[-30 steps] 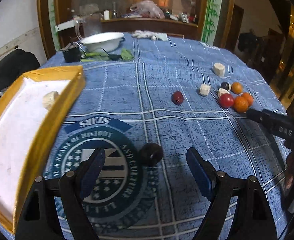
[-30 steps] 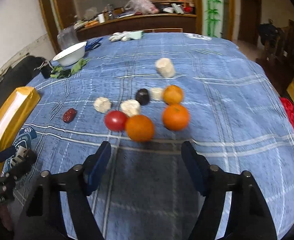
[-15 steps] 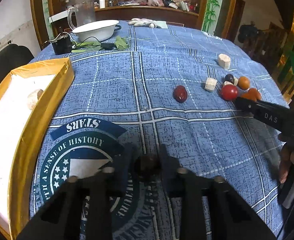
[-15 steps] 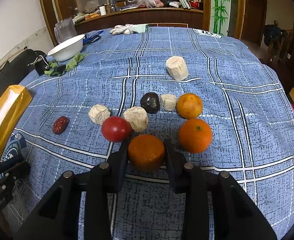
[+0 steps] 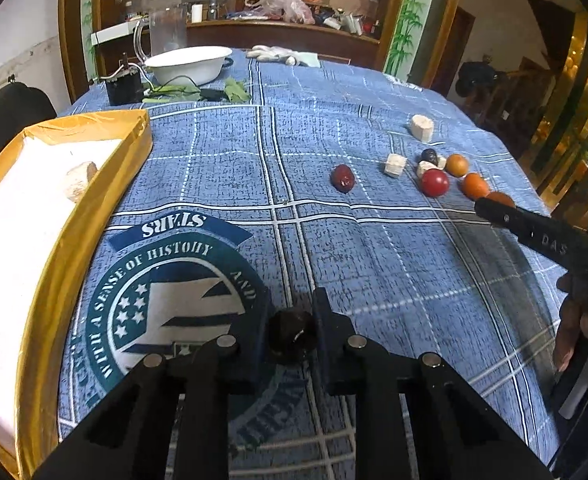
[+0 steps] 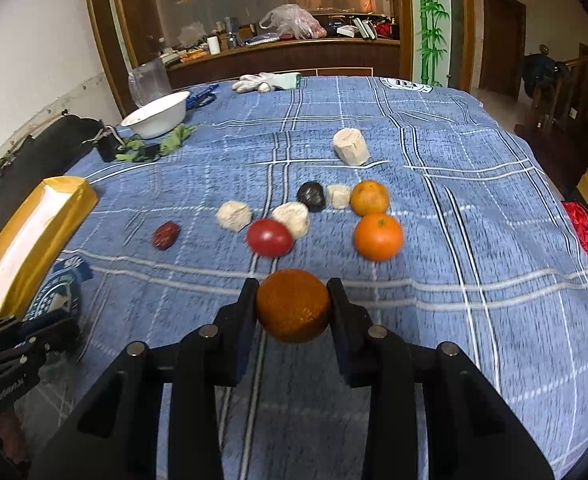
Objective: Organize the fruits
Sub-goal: 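Grasp the dark plum with the left gripper while the right grasps an orange, then carry the plum and orange to the tray and release both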
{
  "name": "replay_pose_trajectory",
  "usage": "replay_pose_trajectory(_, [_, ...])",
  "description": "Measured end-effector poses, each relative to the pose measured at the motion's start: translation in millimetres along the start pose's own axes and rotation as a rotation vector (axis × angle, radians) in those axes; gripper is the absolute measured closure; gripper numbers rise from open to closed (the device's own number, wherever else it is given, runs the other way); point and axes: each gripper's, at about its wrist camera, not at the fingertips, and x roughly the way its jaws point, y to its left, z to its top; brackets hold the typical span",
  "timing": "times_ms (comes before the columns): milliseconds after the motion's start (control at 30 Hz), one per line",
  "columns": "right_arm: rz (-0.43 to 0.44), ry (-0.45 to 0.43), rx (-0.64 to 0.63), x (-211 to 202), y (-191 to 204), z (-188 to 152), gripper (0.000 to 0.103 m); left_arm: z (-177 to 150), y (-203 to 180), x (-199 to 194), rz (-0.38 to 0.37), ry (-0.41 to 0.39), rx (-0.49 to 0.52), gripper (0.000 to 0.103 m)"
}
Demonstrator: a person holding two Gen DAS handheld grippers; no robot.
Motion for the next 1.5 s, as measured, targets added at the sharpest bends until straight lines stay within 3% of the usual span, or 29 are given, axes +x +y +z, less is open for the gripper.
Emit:
replay_pose_trajectory(367, [0.038,-0.044,-0.014,-31,20,-23,0.067,-6,-5,-38,-0.048,-0.130,0.041,0.084])
replay_pose_trajectory(833, [0.073,-0.087,-0.040,-51,40,-21,0.067,-6,-2,-60,-0.058,-0.207,0.041,0.084])
replay_pose_trajectory(1133, [0.096,-0.105,-0.059,-56,51,-16,0.067,-2,15,-74,-0.006,-0.240,-0.014,0.084])
replay_pose_trajectory(1500, [0.187,-0.104,-0.123,-48,92,-5,0.067,2,52,-86,0.129,-0.241,-0.130,0.084])
